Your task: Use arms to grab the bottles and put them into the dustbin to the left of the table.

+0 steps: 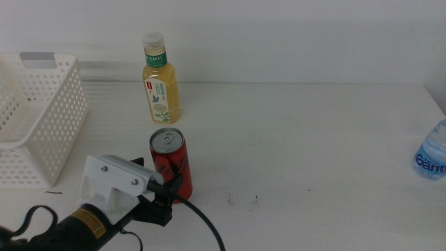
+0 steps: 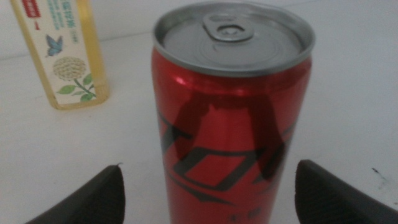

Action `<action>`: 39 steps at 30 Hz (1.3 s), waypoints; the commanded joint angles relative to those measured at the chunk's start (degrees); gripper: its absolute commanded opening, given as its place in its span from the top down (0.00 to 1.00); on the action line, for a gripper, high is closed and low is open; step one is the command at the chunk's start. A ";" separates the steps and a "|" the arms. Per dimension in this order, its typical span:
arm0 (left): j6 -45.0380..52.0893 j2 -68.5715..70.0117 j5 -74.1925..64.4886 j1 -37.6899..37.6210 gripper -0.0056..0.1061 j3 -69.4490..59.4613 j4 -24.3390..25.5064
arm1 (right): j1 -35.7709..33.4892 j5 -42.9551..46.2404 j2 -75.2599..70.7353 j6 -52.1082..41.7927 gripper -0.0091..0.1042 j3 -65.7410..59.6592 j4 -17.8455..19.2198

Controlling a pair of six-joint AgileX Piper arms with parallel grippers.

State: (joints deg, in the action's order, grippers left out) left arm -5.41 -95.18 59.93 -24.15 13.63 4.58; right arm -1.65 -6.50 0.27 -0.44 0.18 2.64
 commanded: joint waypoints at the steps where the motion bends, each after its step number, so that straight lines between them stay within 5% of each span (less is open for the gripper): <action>1: -1.01 -1.36 0.76 -0.28 0.11 1.12 0.35 | 0.37 0.33 -0.27 0.05 0.10 -0.18 0.20; 31: -2.12 -14.23 1.10 -0.28 0.11 13.99 1.91 | 0.37 0.33 -0.27 0.05 0.10 -0.18 0.20; 35: -2.12 -14.23 1.31 -0.28 0.20 13.99 2.81 | 0.37 0.33 -0.27 0.05 0.10 -0.18 0.20; 39: -1.46 -14.23 1.55 -0.28 0.41 13.99 4.62 | 0.37 0.33 -0.27 0.05 0.10 -0.18 0.20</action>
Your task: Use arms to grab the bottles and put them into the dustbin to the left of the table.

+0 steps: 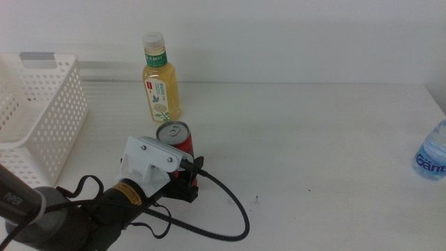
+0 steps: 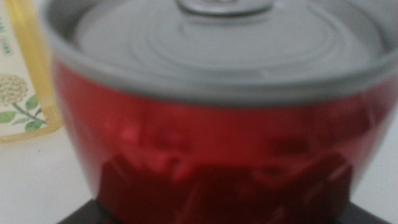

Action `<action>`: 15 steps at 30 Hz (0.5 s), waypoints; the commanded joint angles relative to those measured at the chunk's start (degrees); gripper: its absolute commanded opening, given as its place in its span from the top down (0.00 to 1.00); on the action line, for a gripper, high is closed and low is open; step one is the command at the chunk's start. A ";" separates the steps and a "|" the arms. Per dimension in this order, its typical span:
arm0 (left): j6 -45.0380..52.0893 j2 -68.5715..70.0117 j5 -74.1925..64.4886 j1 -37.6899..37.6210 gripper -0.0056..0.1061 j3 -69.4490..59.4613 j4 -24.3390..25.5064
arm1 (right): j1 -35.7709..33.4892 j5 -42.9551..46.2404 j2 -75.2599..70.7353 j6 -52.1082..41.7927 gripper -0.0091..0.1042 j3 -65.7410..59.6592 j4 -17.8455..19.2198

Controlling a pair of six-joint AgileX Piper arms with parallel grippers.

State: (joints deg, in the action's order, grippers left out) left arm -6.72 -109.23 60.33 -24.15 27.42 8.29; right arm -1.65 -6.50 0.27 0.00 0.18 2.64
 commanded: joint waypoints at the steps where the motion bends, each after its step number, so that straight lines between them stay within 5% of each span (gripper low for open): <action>1: 1.13 -0.18 1.15 -0.28 0.47 0.20 1.05 | 0.37 0.33 -0.27 -0.39 0.10 -0.18 0.20; 6: 1.31 1.39 -0.09 -0.28 0.66 0.10 2.33 | 0.37 0.33 -0.27 -0.39 0.10 -0.18 0.20; 15: 0.20 15.33 -14.72 -0.39 0.67 0.48 0.16 | 0.37 0.33 -0.27 -0.39 0.10 -0.18 0.20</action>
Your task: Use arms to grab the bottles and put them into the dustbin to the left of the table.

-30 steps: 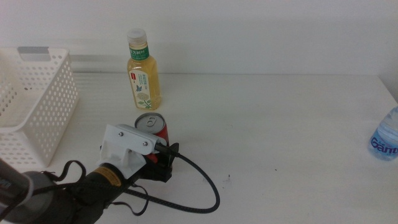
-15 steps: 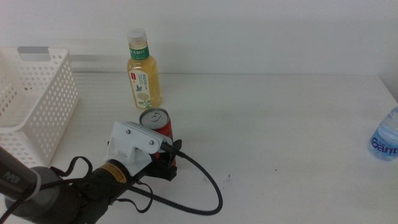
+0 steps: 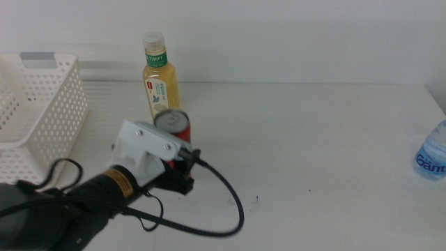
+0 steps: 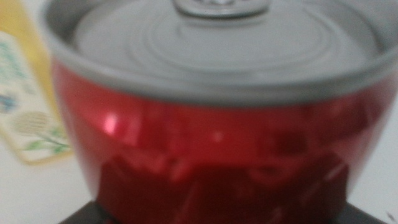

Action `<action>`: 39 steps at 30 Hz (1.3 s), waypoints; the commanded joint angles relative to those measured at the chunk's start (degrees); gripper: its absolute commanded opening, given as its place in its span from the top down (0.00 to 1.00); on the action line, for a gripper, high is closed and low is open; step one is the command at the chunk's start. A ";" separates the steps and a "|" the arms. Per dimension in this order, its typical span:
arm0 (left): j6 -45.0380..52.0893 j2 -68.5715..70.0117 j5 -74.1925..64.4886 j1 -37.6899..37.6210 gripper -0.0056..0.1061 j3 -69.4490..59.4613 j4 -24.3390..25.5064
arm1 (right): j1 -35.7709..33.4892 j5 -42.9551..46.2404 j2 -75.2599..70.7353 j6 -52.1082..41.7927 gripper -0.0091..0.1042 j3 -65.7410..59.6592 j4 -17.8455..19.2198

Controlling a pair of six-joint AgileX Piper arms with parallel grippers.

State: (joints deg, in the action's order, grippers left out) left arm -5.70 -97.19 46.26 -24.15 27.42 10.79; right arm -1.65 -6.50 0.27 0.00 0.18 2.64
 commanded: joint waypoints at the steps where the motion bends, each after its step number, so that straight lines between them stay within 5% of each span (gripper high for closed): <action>1: -0.43 4.78 -3.04 -0.39 0.67 0.85 -3.59 | 0.37 0.33 -0.27 -0.39 0.10 -0.18 0.20; 15: -0.14 19.90 -55.35 0.14 0.67 22.66 -5.01 | 0.37 0.33 -0.27 -0.39 0.10 -0.18 0.20; 19: 7.20 19.73 -68.62 2.98 0.67 31.05 -11.33 | 0.37 0.33 -0.27 -0.39 0.10 -0.18 0.20; 23: 15.01 18.57 -81.91 6.74 0.67 41.25 -18.02 | 0.37 0.33 -0.27 -0.39 0.10 -0.18 0.20; 30: 15.33 15.48 -96.96 16.62 0.67 53.28 -19.74 | 0.37 0.33 -0.27 -0.39 0.10 -0.18 0.20; 39: 28.12 8.59 -111.86 31.76 0.67 62.53 -20.58 | 0.37 0.33 -0.27 -0.39 0.10 -0.18 0.20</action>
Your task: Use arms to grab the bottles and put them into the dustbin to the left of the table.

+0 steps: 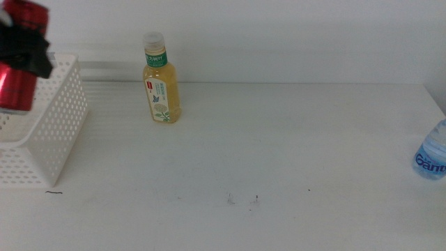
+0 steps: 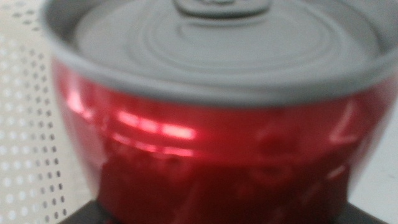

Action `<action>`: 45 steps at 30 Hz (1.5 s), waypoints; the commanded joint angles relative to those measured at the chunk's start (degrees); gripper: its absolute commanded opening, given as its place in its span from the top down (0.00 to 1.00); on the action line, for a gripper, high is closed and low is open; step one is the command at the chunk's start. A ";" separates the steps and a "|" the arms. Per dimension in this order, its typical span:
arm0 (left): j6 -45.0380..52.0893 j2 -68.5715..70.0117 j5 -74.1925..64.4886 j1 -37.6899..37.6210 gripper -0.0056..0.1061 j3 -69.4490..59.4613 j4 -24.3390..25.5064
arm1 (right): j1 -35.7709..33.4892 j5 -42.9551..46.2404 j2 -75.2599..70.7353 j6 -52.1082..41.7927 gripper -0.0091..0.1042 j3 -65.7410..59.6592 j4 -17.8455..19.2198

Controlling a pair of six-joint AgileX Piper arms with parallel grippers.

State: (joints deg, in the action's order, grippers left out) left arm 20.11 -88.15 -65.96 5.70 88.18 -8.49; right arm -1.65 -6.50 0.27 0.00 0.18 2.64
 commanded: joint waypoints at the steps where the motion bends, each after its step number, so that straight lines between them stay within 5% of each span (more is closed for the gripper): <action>1: 2.77 -1.14 0.50 3.08 0.67 2.25 -2.37 | 0.37 0.33 -0.27 -0.39 0.10 -0.18 0.20; 6: 7.59 -5.36 -1.61 9.30 0.67 5.74 -11.90 | 0.37 0.33 -0.27 -0.39 0.10 -0.18 0.20; 9: 7.93 -7.11 -1.47 11.55 0.67 7.60 -13.48 | 0.37 0.33 -0.27 -0.39 0.10 -0.18 0.20; 26: 6.23 -22.27 2.43 13.70 0.67 14.75 -3.99 | 0.37 0.33 -0.27 -0.39 0.10 -0.18 0.20; 40: 4.85 -31.30 5.09 13.70 0.67 14.75 -2.09 | 0.37 0.33 -0.27 -0.39 0.10 -0.18 0.20; 45: 4.85 -32.48 5.61 13.59 0.60 14.75 0.06 | 0.37 0.33 -0.27 -0.39 0.10 -0.18 0.20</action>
State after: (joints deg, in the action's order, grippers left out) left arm 25.56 -121.25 -61.68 19.38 102.10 -9.12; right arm -1.65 -6.50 0.27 0.00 0.18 2.64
